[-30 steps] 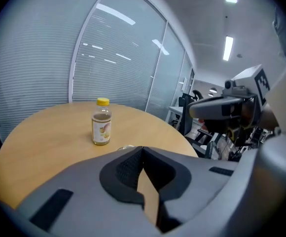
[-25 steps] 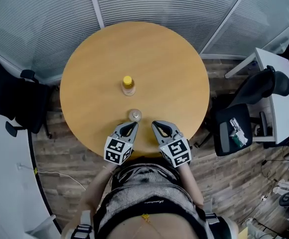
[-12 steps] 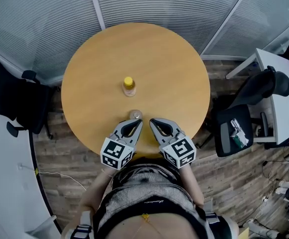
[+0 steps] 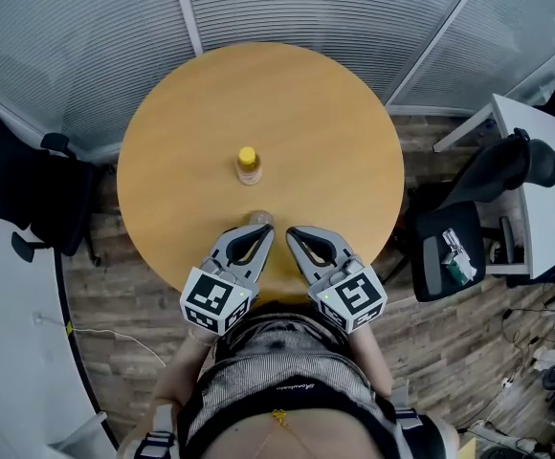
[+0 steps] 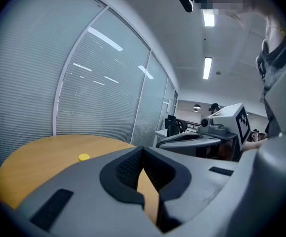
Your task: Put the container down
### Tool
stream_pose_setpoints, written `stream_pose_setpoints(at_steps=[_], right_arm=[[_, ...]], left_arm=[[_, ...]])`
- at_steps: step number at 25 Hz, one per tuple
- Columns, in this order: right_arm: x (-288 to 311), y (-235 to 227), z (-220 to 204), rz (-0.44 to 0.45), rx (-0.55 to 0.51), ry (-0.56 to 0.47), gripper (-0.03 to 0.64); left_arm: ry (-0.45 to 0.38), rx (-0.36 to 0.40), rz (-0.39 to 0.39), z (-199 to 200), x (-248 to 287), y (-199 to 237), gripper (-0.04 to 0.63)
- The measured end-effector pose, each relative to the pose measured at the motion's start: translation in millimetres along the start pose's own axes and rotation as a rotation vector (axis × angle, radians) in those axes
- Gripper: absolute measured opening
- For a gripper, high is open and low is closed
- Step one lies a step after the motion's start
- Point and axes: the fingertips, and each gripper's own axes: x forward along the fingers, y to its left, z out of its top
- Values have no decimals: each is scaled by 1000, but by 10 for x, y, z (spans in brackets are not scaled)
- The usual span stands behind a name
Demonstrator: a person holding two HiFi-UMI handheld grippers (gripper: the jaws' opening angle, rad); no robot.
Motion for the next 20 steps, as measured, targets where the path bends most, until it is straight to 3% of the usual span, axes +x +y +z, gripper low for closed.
stream_pose_setpoints(at_steps=[20], right_arm=[[-39,-15,67,4,-5,0,21]], left_arm=[[0,-64,-32,59,-30,-36,20]])
